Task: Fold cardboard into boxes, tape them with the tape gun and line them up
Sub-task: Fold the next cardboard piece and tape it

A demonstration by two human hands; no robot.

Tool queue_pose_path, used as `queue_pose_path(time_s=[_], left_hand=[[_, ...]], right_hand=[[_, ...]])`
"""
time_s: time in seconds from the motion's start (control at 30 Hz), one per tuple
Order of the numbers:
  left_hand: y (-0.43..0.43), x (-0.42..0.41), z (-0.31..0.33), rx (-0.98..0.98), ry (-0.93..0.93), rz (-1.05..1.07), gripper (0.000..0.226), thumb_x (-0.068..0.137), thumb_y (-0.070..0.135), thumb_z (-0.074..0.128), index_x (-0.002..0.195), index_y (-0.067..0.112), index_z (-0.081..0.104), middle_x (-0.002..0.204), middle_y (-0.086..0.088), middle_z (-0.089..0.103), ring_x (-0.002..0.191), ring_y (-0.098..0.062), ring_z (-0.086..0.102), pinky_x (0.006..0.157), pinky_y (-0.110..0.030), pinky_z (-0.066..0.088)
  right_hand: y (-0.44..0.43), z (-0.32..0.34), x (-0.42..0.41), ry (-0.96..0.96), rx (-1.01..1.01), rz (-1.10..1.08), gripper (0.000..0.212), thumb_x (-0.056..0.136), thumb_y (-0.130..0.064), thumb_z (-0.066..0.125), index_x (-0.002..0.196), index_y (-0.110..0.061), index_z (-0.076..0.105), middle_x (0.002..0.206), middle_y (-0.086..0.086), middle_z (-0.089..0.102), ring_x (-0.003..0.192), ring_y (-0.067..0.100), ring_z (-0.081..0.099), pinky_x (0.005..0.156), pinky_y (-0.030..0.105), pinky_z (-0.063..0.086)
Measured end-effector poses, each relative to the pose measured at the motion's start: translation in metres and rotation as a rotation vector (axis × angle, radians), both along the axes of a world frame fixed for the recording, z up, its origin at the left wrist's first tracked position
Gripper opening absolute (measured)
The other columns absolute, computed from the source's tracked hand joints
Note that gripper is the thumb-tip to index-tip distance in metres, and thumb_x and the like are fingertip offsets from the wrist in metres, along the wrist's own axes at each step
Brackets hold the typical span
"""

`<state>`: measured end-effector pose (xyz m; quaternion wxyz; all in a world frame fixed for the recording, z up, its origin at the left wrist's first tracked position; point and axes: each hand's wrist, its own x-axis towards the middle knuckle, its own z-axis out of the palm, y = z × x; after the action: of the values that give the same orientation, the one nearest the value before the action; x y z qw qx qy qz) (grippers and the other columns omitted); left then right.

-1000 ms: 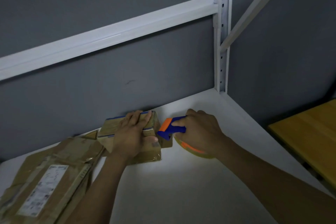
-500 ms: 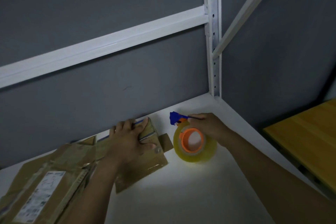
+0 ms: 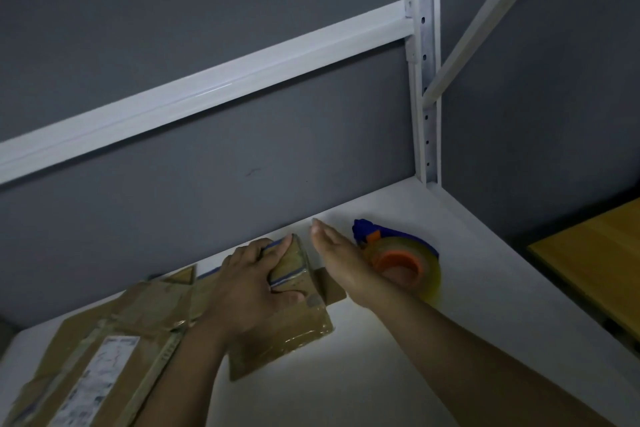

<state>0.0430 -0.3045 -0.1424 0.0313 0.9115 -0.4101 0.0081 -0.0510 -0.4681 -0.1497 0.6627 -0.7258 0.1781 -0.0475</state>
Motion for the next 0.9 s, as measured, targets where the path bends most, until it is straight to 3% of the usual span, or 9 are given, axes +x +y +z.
queue_pose_path(time_s=[0.1,0.23,0.3,0.43,0.5,0.6,0.67,0.77,0.9], left_hand=[[0.002,0.0,-0.004,-0.007,-0.03,0.006,0.104,0.058,0.086,0.03,0.15,0.045,0.007,0.146,0.011,0.027,0.133,-0.013,0.024,0.111,-0.03,0.021],[0.005,0.003,-0.005,-0.003,-0.029,0.006,0.103,0.059,0.085,0.031,0.15,0.045,0.004,0.146,0.01,0.027,0.134,-0.014,0.023,0.111,-0.03,0.02],[0.005,0.001,-0.003,0.016,-0.033,0.007,0.105,0.058,0.086,0.028,0.15,0.044,0.001,0.149,0.011,0.023,0.135,-0.014,0.021,0.111,-0.03,0.018],[0.004,-0.003,0.0,0.046,-0.014,0.014,0.112,0.055,0.086,0.022,0.152,0.037,-0.004,0.157,0.012,0.011,0.141,-0.014,0.013,0.114,-0.03,0.013],[0.003,-0.004,0.002,0.065,0.004,0.024,0.117,0.055,0.086,0.023,0.153,0.03,-0.008,0.16,0.011,0.005,0.143,-0.015,0.011,0.115,-0.031,0.011],[0.001,-0.007,0.006,0.113,0.018,0.026,0.115,0.072,0.08,0.045,0.152,0.022,-0.013,0.162,0.008,-0.004,0.145,-0.017,0.008,0.118,-0.033,0.009],[0.0,-0.007,0.006,0.106,0.02,0.023,0.111,0.081,0.069,0.055,0.152,0.019,-0.013,0.162,0.005,-0.007,0.146,-0.019,0.006,0.119,-0.034,0.007],[0.007,-0.005,0.006,0.076,0.039,0.0,0.11,0.082,0.063,0.06,0.152,0.018,-0.011,0.161,0.004,-0.008,0.148,-0.017,0.002,0.119,-0.03,0.002],[0.044,0.005,0.007,0.067,0.003,0.019,0.106,0.064,0.089,0.037,0.145,0.041,-0.012,0.16,0.013,-0.005,0.148,-0.011,0.004,0.12,-0.033,0.003]], right_hand=[[0.025,-0.023,0.015,0.176,0.232,0.039,0.062,0.097,-0.061,0.014,0.134,-0.026,0.05,0.129,0.005,0.058,0.115,0.02,0.057,0.094,0.031,0.048],[0.029,-0.036,0.024,0.185,0.144,0.004,0.047,0.104,-0.043,0.022,0.14,-0.022,0.043,0.124,0.004,0.06,0.104,0.017,0.061,0.075,0.022,0.052],[0.022,-0.033,0.022,0.124,0.086,-0.069,0.044,0.104,-0.037,0.026,0.147,-0.029,0.03,0.131,-0.001,0.055,0.113,0.02,0.057,0.083,0.026,0.052],[0.032,-0.018,0.003,-0.03,0.168,0.088,0.062,0.09,-0.068,0.02,0.148,-0.047,0.01,0.152,-0.012,0.029,0.143,0.023,0.023,0.11,0.04,0.033],[0.033,-0.025,-0.002,0.014,0.22,0.123,0.073,0.088,-0.069,0.021,0.151,-0.038,0.006,0.159,-0.008,0.012,0.147,0.019,0.01,0.116,0.039,0.016],[0.029,-0.032,0.001,0.191,0.186,0.175,0.092,0.074,-0.09,0.02,0.15,-0.038,0.019,0.16,-0.003,0.012,0.147,0.021,0.01,0.118,0.049,0.012],[0.027,-0.032,0.007,0.179,0.124,0.198,0.101,0.063,-0.099,0.021,0.146,-0.042,0.027,0.156,-0.001,0.028,0.142,0.024,0.028,0.112,0.052,0.029],[0.031,-0.021,0.005,0.041,0.0,0.154,0.06,0.095,-0.064,0.027,0.148,-0.036,0.025,0.136,-0.004,0.051,0.115,0.015,0.054,0.084,0.026,0.051],[0.026,-0.016,0.007,-0.039,-0.265,0.141,0.033,0.1,-0.047,0.03,0.118,-0.03,0.052,0.1,-0.002,0.067,0.087,0.014,0.067,0.079,0.041,0.058]])
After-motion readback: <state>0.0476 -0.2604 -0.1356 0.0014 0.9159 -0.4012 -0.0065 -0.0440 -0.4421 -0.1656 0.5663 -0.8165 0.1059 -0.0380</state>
